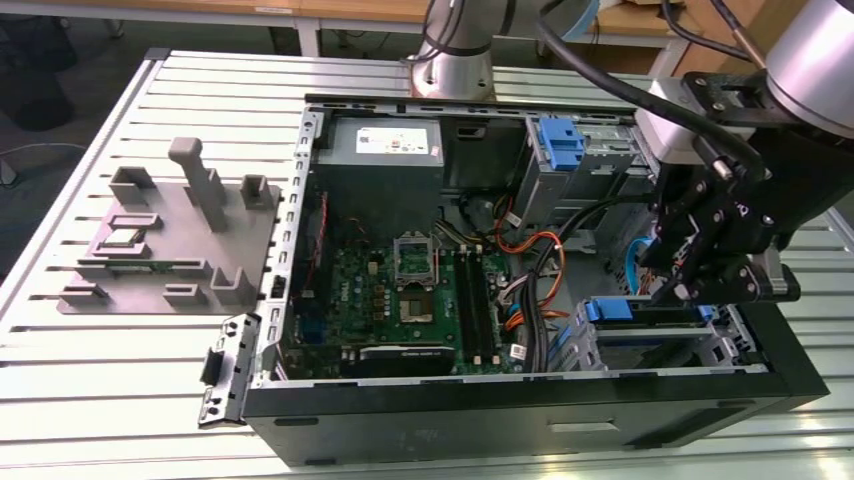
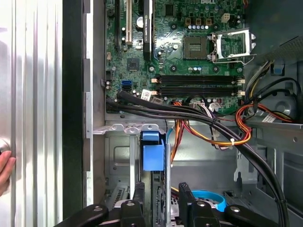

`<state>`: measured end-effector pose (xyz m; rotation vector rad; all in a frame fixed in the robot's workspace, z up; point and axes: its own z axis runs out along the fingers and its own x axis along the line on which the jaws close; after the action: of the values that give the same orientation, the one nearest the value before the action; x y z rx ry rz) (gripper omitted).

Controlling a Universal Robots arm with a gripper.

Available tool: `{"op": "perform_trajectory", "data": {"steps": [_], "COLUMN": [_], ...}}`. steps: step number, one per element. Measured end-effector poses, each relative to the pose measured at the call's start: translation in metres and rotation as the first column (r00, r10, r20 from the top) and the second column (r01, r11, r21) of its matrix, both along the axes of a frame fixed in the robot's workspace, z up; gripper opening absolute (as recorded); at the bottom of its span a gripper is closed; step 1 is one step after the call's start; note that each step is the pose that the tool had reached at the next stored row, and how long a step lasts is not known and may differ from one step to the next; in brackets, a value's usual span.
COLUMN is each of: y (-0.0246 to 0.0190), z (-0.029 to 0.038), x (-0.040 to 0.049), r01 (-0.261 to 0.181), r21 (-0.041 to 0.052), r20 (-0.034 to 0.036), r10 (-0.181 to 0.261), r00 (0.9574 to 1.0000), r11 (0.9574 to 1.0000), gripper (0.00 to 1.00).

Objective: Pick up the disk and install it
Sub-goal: 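Insert the first disk wire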

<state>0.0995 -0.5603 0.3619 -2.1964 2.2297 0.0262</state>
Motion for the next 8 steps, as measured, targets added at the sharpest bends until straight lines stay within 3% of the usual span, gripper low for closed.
{"op": "perform_trajectory", "data": {"steps": [4, 8], "y": [0.0017, 0.0101], "z": [0.0013, 0.0014], "x": [0.0, 0.0], "r01": [0.0, 0.0], "r21": [0.003, 0.0072], "r20": [0.0001, 0.0], "r10": [0.0, 0.0], "r00": [1.0, 1.0], "r11": [1.0, 1.0], "gripper": [0.42, 0.42]}}
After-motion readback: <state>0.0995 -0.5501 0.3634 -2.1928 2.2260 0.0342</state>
